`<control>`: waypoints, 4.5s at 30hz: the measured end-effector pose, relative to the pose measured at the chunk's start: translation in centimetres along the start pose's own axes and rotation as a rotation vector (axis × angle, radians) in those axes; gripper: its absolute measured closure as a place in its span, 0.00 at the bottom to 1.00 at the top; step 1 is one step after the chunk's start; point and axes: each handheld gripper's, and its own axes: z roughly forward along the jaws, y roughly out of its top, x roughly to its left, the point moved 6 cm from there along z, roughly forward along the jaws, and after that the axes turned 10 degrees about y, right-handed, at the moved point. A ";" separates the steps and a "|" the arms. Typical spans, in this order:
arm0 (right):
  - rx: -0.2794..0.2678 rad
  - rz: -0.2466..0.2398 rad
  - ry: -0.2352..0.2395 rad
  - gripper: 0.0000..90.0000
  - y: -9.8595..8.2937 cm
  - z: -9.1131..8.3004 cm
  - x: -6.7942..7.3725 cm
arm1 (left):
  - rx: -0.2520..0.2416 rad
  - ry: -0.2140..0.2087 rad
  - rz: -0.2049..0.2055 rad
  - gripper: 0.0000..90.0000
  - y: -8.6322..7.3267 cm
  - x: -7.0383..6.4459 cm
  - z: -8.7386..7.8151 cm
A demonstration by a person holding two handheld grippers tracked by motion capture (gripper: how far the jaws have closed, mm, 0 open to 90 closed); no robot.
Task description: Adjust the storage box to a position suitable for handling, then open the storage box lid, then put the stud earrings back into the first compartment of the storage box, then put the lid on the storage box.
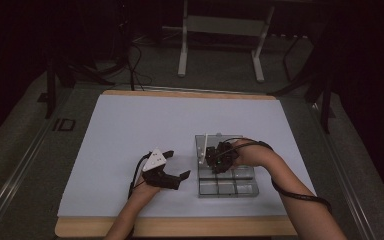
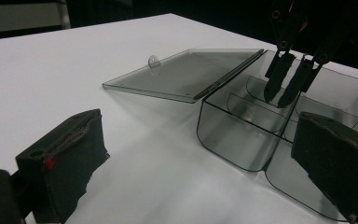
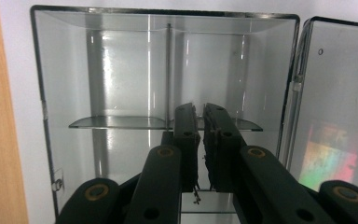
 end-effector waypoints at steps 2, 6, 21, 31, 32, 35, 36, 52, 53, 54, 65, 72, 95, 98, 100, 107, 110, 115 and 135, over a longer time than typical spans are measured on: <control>0.002 -0.003 0.002 0.93 -0.1 -0.1 0.0 | 0.001 -0.001 0.000 0.04 0.0 0.0 0.0; 0.001 0.004 0.007 0.92 -0.4 -0.4 0.2 | 0.001 -0.002 -0.002 0.04 0.0 0.0 0.0; -0.007 0.000 0.003 0.90 -1.3 -0.8 0.5 | 0.005 -0.002 -0.007 0.04 0.0 0.0 0.0; -0.021 0.018 0.000 0.87 -1.9 -1.2 0.7 | 0.002 0.002 0.002 0.04 0.0 -0.1 0.0; -0.023 0.017 -0.005 0.87 -2.1 -1.2 0.7 | 0.003 0.002 0.002 0.04 0.0 -0.1 0.0; -0.043 0.029 -0.006 0.87 -2.8 -1.6 1.0 | 0.003 0.004 -0.001 0.04 0.0 0.0 0.0; -0.051 0.033 -0.007 0.86 -3.0 -1.7 1.0 | 0.006 0.004 -0.002 0.04 0.0 0.0 0.1; -0.189 0.168 -0.054 0.68 -7.0 -2.4 1.2 | 0.059 0.030 0.011 0.04 -0.1 -0.1 0.5; -0.199 0.178 -0.057 0.68 -7.3 -2.4 1.2 | 0.065 0.031 0.002 0.04 -0.1 0.0 0.6; -0.199 0.178 -0.057 0.68 -7.3 -2.4 1.2 | 0.065 0.031 0.002 0.04 -0.1 0.0 0.6; -0.355 0.309 -0.105 0.60 -10.9 -2.2 1.6 | 0.180 0.060 -0.012 0.04 0.6 -0.3 1.1; -0.445 0.395 -0.152 0.58 -12.9 -1.8 2.0 | 0.227 0.065 -0.032 0.04 1.3 -0.6 1.3; -0.803 0.617 -0.462 0.50 -17.5 -1.8 2.2 | 0.286 0.049 -0.073 0.06 3.8 -1.2 4.4; -0.836 0.642 -0.490 0.48 -17.8 -1.7 2.1 | 0.286 0.038 -0.078 0.06 3.9 -1.5 5.1; -0.843 0.651 -0.509 0.48 -17.8 -1.4 2.1 | 0.292 0.037 -0.072 0.06 4.0 -1.7 5.5; -0.871 0.668 -0.548 0.44 -17.8 -0.4 1.8 | 0.304 0.065 -0.095 0.07 4.5 -1.3 6.7; -0.882 0.681 -0.568 0.41 -17.8 -0.4 1.6 | 0.303 0.068 -0.101 0.07 4.7 -1.2 7.1; -0.889 0.685 -0.591 0.41 -17.7 -0.7 1.4 | 0.311 0.079 -0.133 0.07 4.9 -0.7 7.8; -0.932 0.760 -0.610 0.13 -17.8 -0.6 0.8 | 0.398 0.068 -0.265 0.18 3.3 0.7 9.7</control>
